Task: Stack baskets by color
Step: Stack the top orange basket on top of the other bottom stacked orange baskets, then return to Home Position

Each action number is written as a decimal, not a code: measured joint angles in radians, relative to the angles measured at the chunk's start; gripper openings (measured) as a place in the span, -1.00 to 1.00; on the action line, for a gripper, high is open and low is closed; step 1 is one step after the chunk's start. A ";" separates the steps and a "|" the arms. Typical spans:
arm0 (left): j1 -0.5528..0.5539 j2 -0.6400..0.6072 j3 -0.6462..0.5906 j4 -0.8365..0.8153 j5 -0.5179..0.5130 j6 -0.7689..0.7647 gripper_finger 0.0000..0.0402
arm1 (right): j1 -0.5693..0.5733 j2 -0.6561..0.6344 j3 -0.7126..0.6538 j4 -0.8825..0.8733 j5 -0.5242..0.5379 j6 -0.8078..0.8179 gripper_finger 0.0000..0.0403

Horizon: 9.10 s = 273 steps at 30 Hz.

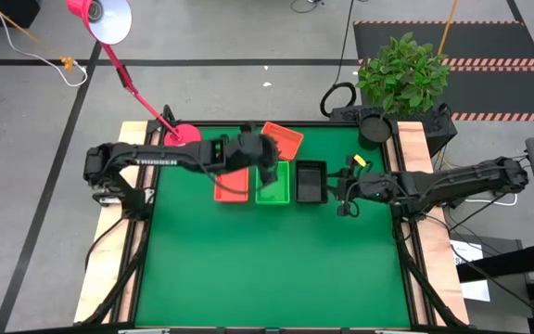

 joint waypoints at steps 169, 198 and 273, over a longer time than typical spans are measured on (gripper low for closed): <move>-0.350 0.150 0.303 -1.291 -0.167 -0.652 -0.99 | -0.034 -0.005 0.000 0.000 0.078 -0.089 -0.38; -0.302 0.321 0.303 -1.233 -0.152 -0.643 -0.98 | -0.034 -0.004 0.000 -0.001 0.078 -0.100 -0.38; -0.235 0.153 0.301 -0.955 -0.051 -0.248 -0.86 | -0.007 -0.116 0.000 -0.011 0.043 -0.055 -0.48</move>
